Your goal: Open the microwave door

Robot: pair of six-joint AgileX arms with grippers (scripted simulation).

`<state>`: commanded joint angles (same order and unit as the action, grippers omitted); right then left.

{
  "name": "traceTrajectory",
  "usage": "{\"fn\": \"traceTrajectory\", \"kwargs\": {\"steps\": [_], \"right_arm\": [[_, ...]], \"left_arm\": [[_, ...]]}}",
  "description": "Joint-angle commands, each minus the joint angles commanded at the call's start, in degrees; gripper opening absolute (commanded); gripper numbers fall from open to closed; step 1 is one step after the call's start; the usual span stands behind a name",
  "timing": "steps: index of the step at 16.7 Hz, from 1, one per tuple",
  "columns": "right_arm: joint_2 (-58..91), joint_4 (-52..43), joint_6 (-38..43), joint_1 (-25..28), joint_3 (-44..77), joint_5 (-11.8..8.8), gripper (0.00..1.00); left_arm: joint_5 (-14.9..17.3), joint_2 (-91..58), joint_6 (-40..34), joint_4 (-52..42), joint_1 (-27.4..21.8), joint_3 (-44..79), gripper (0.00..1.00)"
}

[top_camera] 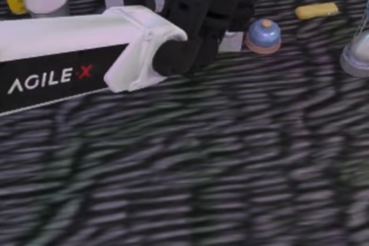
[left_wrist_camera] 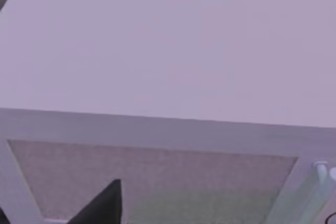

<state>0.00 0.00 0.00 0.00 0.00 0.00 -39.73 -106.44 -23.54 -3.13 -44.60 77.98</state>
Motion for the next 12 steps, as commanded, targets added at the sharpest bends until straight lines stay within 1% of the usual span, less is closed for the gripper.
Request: {"fn": "traceTrajectory", "kwargs": {"steps": [2, 4, 10, 12], "right_arm": [[0.00, 0.00, 0.00, 0.00, 0.00, 0.00, 1.00], [0.00, 0.00, 0.00, 0.00, 0.00, 0.00, 1.00], [0.00, 0.00, 0.00, 0.00, 0.00, 0.00, 1.00], [0.00, 0.00, 0.00, 0.00, 0.00, 0.00, 1.00]], "left_arm": [[-1.68, -4.47, -0.84, -0.50, -1.93, 2.94, 1.00], [-2.46, -6.52, -1.20, -0.79, -2.84, 4.25, 1.00], [-2.28, -6.72, -1.07, -0.70, -2.56, 4.27, 1.00], [-1.43, -8.91, -0.24, 0.15, -1.65, 6.31, 1.00]]}}
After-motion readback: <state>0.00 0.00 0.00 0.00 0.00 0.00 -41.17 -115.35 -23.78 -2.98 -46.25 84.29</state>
